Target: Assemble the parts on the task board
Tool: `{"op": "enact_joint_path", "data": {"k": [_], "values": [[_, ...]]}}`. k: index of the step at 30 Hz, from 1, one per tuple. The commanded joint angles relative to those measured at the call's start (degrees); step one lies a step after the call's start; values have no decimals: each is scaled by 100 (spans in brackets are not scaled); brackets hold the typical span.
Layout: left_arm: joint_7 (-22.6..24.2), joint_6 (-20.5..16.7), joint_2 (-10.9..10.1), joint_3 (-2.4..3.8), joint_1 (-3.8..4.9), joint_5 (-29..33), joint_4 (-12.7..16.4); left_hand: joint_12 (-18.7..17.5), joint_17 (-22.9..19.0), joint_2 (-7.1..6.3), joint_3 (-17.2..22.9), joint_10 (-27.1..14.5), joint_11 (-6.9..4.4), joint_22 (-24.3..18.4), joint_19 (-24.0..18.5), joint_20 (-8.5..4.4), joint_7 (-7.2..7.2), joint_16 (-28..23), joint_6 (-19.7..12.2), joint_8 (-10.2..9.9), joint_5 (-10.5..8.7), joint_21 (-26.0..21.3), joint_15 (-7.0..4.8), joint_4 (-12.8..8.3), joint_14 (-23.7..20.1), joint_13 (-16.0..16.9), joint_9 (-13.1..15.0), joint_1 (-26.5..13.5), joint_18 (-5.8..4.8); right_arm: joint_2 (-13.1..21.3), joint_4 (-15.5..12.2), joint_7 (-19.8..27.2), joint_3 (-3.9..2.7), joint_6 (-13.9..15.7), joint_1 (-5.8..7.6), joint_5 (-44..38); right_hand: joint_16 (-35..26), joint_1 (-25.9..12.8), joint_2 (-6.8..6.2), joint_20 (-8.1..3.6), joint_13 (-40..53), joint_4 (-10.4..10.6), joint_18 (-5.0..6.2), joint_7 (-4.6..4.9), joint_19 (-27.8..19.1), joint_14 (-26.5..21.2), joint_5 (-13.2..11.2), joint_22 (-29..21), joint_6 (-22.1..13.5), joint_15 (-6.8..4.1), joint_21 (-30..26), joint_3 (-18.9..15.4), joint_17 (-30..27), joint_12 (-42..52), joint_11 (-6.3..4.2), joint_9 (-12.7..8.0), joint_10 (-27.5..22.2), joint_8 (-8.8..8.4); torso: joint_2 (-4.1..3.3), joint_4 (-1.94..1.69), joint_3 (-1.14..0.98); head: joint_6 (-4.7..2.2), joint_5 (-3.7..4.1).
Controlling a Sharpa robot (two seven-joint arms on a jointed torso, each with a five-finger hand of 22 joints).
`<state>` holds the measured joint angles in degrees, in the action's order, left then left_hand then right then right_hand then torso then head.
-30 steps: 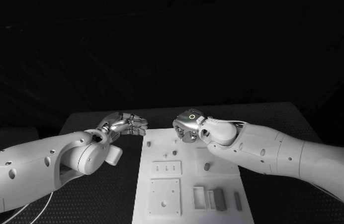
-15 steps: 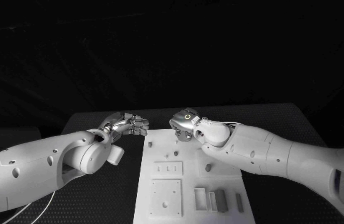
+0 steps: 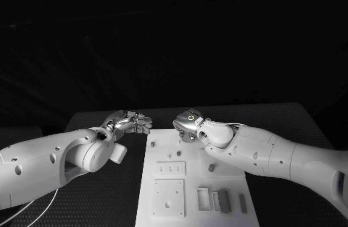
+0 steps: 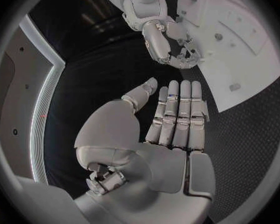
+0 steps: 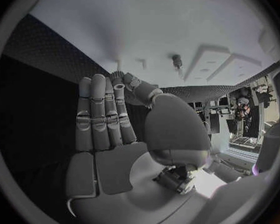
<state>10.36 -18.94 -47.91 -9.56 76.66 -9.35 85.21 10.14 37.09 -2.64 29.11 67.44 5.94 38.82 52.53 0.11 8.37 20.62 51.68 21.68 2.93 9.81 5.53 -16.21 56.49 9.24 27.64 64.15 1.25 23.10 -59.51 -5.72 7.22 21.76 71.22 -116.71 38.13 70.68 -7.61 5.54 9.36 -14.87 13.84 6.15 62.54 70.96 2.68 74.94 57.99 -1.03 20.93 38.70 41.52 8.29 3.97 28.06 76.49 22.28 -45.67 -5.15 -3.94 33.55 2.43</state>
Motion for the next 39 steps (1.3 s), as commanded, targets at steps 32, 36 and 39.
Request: {"op": "enact_joint_path", "data": {"k": [32, 36, 39], "values": [[18, 85, 73, 7, 27, 18, -33, -48, 17, -22, -31, 7, 43, 12, 14, 0, 45, -37, -21, -37, 15, -42, 34, -16, 15, 5, -11, -48, -24, -176, 242, 126, 13, -90, -92, 53, 22, 170, 149, -26, 149, -198, 116, 6, 9, 71, 21, 144, 41, -103, 51, 242, 17, 26, -105, 11, 134, -49, -34, -17, -16, 107, -49], [19, 90, 91, 7, 27, 18, -52, -49, 18, -22, -31, 7, 43, 12, 14, 0, 45, -39, -21, -38, 15, -42, 35, -16, 15, 5, -11, -49, -24, -171, 263, 126, 13, -98, -92, 60, 22, 167, 147, -26, 150, -198, 116, 6, 8, 70, 21, 144, 41, -102, 53, 243, 19, 24, -105, 11, 135, -51, -31, -4, -11, 109, -51], [18, 91, 93, 7, 27, 18, -55, -51, 19, -22, -32, 8, 43, 12, 14, 1, 46, -41, -21, -38, 15, -43, 35, -15, 15, 5, -11, -50, -24, -165, 276, 122, 13, -91, -92, 60, 22, 167, 148, -26, 151, -198, 116, 6, 7, 70, 21, 144, 41, -102, 54, 244, 20, 23, -105, 12, 135, -52, -31, -1, -13, 113, -50]]}}
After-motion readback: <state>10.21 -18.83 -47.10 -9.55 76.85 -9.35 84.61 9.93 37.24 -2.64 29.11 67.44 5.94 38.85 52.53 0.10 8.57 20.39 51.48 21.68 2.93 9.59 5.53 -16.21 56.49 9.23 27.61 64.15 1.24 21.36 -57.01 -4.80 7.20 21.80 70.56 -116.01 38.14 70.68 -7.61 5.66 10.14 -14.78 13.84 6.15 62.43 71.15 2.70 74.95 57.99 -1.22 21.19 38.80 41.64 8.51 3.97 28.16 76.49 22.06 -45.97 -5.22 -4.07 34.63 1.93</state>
